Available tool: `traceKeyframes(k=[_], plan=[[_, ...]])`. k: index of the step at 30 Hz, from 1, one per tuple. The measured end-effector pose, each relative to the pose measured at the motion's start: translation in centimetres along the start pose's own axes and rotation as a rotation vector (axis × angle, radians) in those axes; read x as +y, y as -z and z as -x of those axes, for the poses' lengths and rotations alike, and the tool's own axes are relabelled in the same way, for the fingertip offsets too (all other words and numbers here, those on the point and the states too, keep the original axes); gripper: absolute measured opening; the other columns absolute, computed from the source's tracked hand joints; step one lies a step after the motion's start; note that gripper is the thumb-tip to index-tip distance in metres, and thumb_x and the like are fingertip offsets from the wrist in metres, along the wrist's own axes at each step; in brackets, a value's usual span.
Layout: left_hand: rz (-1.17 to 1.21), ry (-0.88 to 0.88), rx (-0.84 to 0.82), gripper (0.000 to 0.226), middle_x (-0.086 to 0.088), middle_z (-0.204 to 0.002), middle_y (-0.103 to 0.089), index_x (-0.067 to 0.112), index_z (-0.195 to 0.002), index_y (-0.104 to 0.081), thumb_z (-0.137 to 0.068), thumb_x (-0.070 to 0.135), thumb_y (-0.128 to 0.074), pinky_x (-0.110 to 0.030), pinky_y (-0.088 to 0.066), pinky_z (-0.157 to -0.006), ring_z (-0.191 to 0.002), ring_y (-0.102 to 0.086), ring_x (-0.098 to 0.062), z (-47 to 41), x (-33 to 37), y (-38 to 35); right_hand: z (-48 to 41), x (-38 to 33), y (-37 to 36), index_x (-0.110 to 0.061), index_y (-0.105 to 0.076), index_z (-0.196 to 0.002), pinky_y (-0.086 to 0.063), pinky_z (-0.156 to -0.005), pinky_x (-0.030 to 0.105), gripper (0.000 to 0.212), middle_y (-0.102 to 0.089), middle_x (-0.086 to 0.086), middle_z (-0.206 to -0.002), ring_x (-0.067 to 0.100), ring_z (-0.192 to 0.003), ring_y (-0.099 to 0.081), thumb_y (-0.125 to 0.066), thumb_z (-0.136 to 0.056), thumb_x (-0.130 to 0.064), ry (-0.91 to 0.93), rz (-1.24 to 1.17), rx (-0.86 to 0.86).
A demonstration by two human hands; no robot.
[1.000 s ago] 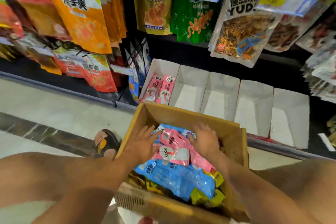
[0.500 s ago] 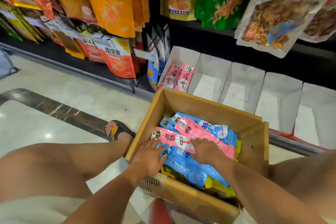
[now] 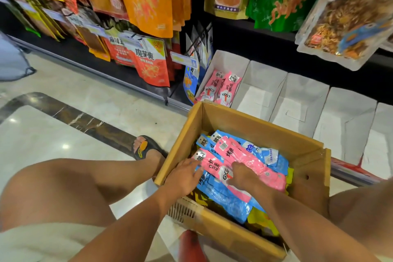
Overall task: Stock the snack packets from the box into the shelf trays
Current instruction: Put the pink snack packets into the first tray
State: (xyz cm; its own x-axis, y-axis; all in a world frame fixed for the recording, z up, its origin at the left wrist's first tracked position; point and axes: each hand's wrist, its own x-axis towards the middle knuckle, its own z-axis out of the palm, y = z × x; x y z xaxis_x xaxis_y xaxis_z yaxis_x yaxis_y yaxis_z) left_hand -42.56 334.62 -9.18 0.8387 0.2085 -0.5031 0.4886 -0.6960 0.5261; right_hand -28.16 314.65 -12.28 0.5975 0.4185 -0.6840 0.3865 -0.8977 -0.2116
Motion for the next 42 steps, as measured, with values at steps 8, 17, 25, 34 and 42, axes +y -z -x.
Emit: traceKeyframes(k=[8, 17, 25, 34, 42], plan=[[0.662, 0.168, 0.061, 0.051, 0.007, -0.125, -0.069, 0.039, -0.123, -0.064, -0.104, 0.065, -0.026, -0.039, -0.047, -0.106, -0.115, -0.064, -0.015, -0.8, 2.2, 2.7, 0.3, 0.3, -0.2, -0.019, -0.051, -0.110, -0.051, -0.080, 0.034, 0.048, -0.060, 0.001, -0.107, 0.021, -0.097, -0.060, -0.080, -0.078, -0.039, -0.024, -0.194, 0.017], [1.002, 0.254, 0.016, 0.087, 0.003, -0.147, -0.053, 0.028, -0.150, -0.046, -0.084, 0.084, -0.050, -0.042, -0.040, -0.115, -0.136, -0.051, -0.022, -2.0, 4.2, 2.9, 1.4, 0.5, 1.8, -0.015, -0.054, -0.096, -0.056, -0.072, 0.037, 0.046, -0.069, 0.001, -0.092, 0.018, -0.083, -0.068, -0.088, -0.069, -0.029, -0.089, -0.682, 0.207], [1.238, 0.196, 0.010, 0.021, -0.020, -0.116, -0.074, 0.008, -0.118, -0.069, -0.105, 0.019, -0.058, -0.043, -0.059, -0.080, -0.089, -0.073, -0.027, -2.2, 5.8, 2.3, 4.0, -3.3, 1.8, -0.007, -0.062, -0.104, -0.053, -0.059, 0.022, 0.030, -0.070, 0.000, -0.090, 0.008, -0.066, -0.067, -0.082, -0.082, -0.010, 0.130, -1.013, 0.051], [1.164, 0.256, 0.181, 0.010, -0.002, -0.102, -0.078, 0.022, -0.107, -0.069, -0.102, 0.016, -0.062, -0.051, -0.058, -0.092, -0.098, -0.074, -0.026, -3.2, 4.0, 2.3, 1.4, 4.7, 2.9, -0.016, -0.050, -0.143, -0.045, -0.105, 0.036, 0.053, -0.053, 0.012, -0.140, 0.029, -0.125, -0.054, -0.064, -0.093, -0.024, -0.094, -0.376, 0.215], [1.080, 0.210, 0.170, 0.017, 0.000, -0.113, -0.075, 0.028, -0.118, -0.066, -0.104, 0.020, -0.059, -0.043, -0.059, -0.091, -0.103, -0.072, -0.019, -3.5, 3.3, 2.2, -0.5, 5.2, 1.3, -0.017, -0.040, -0.144, -0.052, -0.095, 0.044, 0.063, -0.047, 0.013, -0.129, 0.035, -0.113, -0.059, -0.068, -0.090, -0.036, -0.146, -0.063, 0.170]])
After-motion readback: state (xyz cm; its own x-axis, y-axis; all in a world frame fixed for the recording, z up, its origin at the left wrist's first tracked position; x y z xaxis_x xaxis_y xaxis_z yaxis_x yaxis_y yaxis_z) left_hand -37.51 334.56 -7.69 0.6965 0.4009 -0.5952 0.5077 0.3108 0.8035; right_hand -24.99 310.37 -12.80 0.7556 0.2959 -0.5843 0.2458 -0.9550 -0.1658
